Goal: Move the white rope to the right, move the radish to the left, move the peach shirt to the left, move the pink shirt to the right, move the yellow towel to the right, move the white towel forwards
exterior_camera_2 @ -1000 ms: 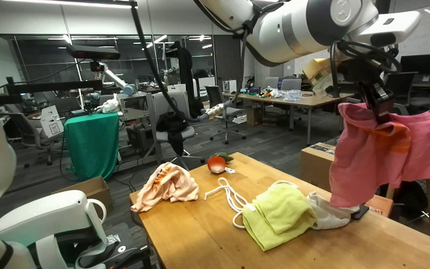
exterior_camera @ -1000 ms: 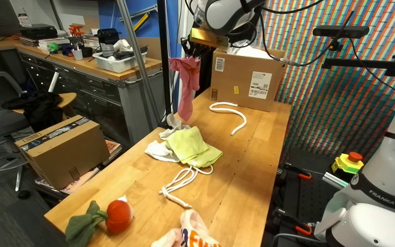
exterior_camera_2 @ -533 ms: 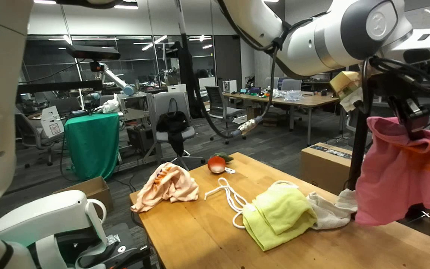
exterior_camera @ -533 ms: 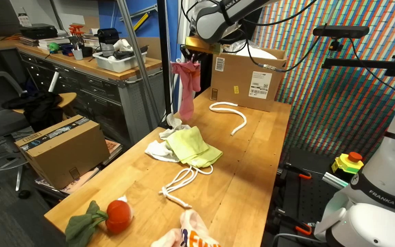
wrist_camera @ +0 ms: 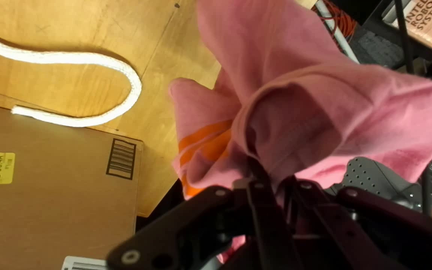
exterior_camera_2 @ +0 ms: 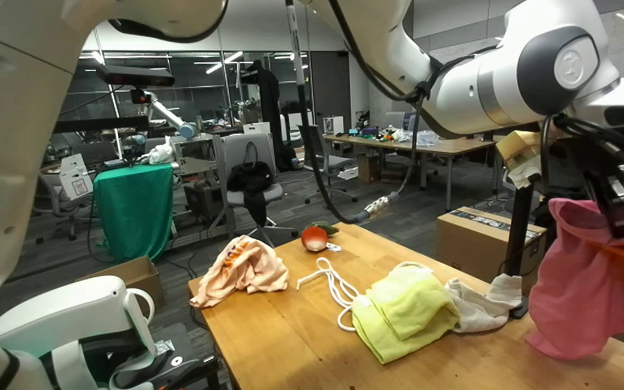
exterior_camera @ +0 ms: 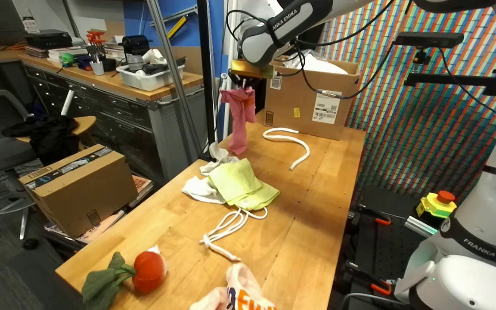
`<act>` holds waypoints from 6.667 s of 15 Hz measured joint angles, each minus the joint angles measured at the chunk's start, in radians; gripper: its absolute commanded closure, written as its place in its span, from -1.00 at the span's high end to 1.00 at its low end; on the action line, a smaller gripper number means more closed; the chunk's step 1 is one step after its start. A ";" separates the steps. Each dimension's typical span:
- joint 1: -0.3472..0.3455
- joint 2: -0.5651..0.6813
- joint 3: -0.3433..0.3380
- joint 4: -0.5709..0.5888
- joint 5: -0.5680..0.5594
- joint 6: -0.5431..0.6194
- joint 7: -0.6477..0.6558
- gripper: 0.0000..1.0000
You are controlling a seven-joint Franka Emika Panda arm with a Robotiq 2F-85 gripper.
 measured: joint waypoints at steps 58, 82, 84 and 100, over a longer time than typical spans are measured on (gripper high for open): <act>0.116 -0.195 0.120 -0.388 0.021 -0.311 -0.237 1.00; 0.201 -0.197 0.312 -0.451 0.059 -0.268 -0.629 1.00; 0.203 -0.160 0.312 -0.431 0.061 -0.217 -0.605 1.00; 0.266 0.009 0.181 -0.387 0.016 0.041 -0.422 1.00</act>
